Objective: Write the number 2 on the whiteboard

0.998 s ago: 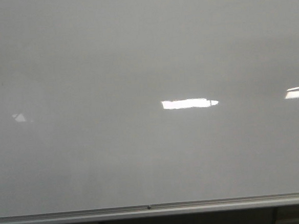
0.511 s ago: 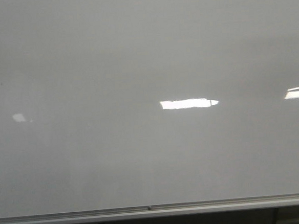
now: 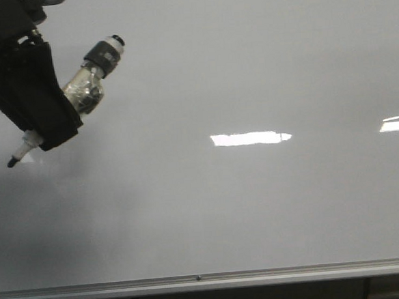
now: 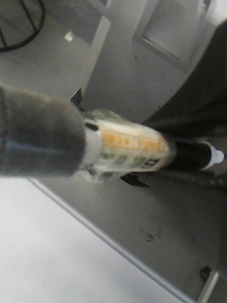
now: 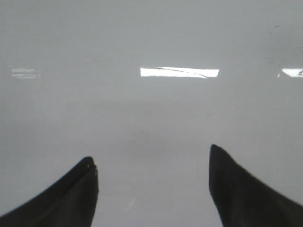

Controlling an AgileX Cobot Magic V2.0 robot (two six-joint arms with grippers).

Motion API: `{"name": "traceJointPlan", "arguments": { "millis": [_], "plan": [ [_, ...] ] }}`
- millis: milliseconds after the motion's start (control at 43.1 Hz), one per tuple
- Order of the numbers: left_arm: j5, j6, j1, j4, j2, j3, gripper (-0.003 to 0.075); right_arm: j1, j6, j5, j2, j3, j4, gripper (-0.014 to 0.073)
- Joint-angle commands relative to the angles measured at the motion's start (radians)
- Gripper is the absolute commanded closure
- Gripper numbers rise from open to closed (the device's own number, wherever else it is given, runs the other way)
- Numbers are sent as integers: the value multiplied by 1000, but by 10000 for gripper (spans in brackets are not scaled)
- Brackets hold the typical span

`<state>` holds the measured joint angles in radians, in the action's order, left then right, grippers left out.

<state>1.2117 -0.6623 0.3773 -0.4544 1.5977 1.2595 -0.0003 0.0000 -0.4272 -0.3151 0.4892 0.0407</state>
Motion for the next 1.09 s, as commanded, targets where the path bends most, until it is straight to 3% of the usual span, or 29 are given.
{"name": "traceJointPlan", "arguments": {
  "millis": [0, 743, 998, 1068],
  "plan": [
    [52, -17, 61, -39, -48, 32, 739, -4, 0, 85, -17, 36, 2, 73],
    [52, -41, 350, -143, -48, 32, 739, -4, 0, 55, -20, 36, 20, 73],
    [52, -41, 360, -152, -48, 32, 739, 18, 0, -136, -204, 156, 101, 73],
    [52, -41, 360, -152, -48, 32, 739, 38, -57, -208, -291, 215, 142, 73]
  ]
}}
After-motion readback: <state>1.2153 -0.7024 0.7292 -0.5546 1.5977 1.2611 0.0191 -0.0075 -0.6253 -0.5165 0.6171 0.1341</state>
